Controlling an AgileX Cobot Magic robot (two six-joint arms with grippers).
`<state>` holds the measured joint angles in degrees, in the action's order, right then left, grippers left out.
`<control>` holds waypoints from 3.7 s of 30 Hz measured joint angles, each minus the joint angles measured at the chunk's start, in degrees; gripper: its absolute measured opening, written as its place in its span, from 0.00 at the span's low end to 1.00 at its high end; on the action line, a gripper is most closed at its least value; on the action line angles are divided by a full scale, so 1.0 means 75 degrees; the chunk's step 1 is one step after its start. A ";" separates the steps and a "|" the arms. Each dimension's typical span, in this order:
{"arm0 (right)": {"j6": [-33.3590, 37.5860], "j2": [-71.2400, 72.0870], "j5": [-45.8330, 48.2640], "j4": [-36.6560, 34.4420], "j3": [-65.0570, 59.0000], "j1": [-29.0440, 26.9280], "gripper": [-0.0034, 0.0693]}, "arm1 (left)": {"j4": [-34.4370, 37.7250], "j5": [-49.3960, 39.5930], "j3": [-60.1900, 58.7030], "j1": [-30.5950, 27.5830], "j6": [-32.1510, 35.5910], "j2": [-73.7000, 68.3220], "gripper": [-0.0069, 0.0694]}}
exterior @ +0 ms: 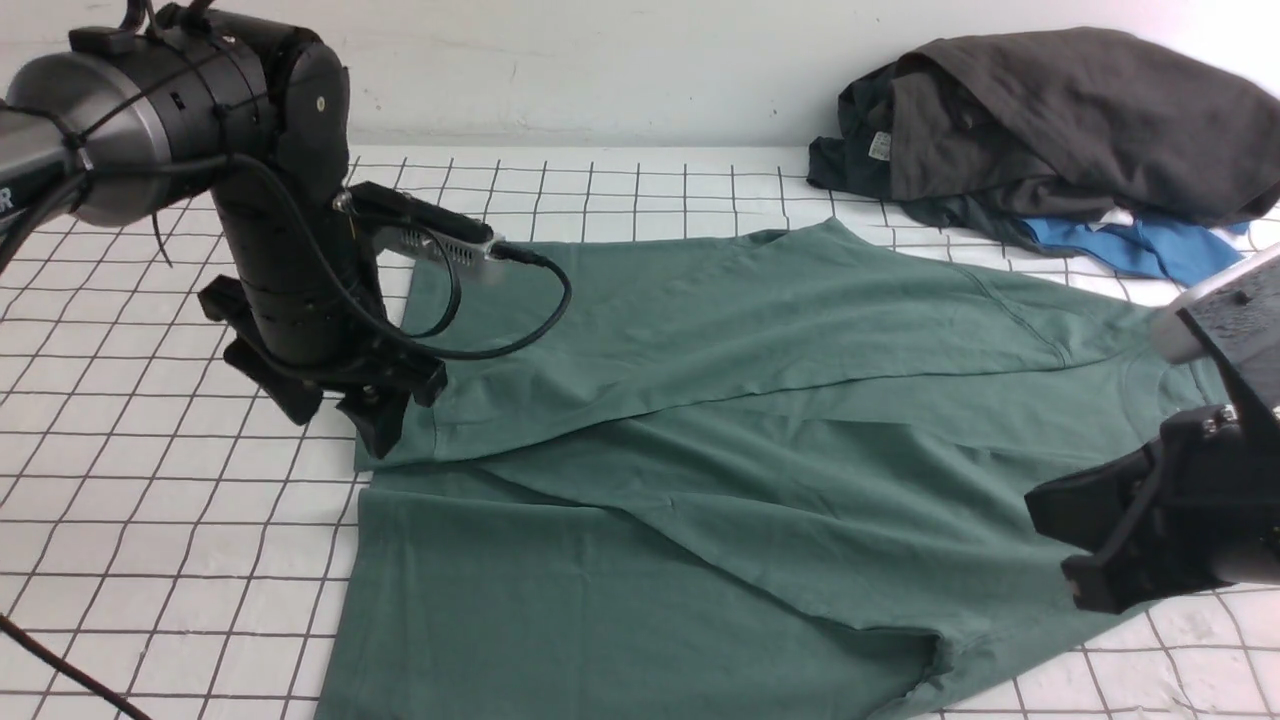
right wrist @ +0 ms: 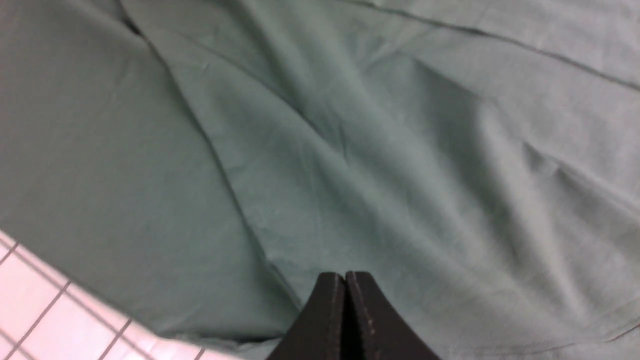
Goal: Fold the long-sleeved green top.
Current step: Use both arms simultaneously to clamp the lower edge of the clothing fabric, then use both arms to drag the lower edge of the fabric forward and fold it over the upper edge
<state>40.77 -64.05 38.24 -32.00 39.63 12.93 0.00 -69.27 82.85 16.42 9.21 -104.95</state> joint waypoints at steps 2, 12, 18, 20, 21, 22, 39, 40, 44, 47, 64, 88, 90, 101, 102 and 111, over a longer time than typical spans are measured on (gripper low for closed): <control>0.0103 0.0000 0.0162 0.0000 0.0000 0.0000 0.03 | 0.0159 0.0103 -0.0828 0.0309 0.0589 0.0510 0.72; 0.0703 0.0000 0.0247 -0.0308 -0.0006 0.0000 0.03 | -0.0093 0.3069 -0.5285 0.1772 0.4879 0.2243 0.72; 0.0792 0.0000 0.0396 -0.0397 -0.0006 0.0000 0.03 | -0.0282 0.4039 -0.5629 0.1804 0.5104 0.2067 0.55; 0.0846 0.0000 0.0419 -0.0397 -0.0006 0.0000 0.03 | -0.0265 0.4063 -0.5629 0.1813 0.5104 0.2034 0.37; 0.0888 0.0000 0.0419 -0.0397 -0.0006 0.0000 0.03 | -0.0259 0.4052 -0.5637 0.1813 0.5071 0.2034 0.29; 0.0907 0.0000 0.0419 -0.0397 -0.0006 0.0000 0.03 | -0.0259 0.4052 -0.5637 0.1813 0.5071 0.2034 0.28; 0.1576 -0.0207 0.1938 0.0594 0.1151 0.0000 0.11 | -0.0158 0.3768 -0.5932 0.1703 0.2794 0.3605 0.14; 0.1605 -0.0237 0.1879 0.0574 0.1151 0.0000 0.12 | -0.0107 0.3871 -0.5959 0.1703 0.2831 0.3474 0.17; 0.1728 -0.0371 0.1360 0.0444 0.1151 0.0000 0.14 | 0.0000 0.4247 -0.5959 0.1703 0.3030 0.2844 0.37; 0.1784 -0.0476 0.0918 0.0384 0.1151 0.0000 0.15 | -0.0100 0.4110 -0.5959 0.1703 0.3178 0.2229 0.54; 0.1807 -0.0501 0.1026 0.0310 0.1151 0.0623 0.16 | -0.1619 0.3841 -0.5935 0.1718 0.1915 0.3402 0.09; -0.1995 -0.3913 -0.0194 0.7911 0.0236 0.0638 0.63 | -0.2089 0.3681 -0.6018 0.1345 0.1080 0.5246 0.09; -0.2099 -0.3940 -0.0166 0.7997 0.0246 0.0684 0.51 | -0.2089 0.3654 -0.6018 0.1345 0.1034 0.5368 0.09; -0.3061 -0.2883 0.0842 0.7568 0.1057 0.0675 0.04 | -0.2163 0.3421 -0.5757 0.1239 -0.0348 0.5926 0.10; -0.3093 -0.2789 0.0916 0.7584 0.1155 0.0675 0.04 | -0.2163 0.3397 -0.5545 0.1150 -0.0684 0.5842 0.10; -0.3146 -0.3613 -0.0560 0.7784 0.3025 -0.0086 0.04 | -0.2205 0.4160 -0.1624 -0.0099 -0.1630 0.2852 0.11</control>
<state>17.18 -91.15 34.04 26.38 62.32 12.29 -16.54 -38.07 70.67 15.68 -3.01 -83.56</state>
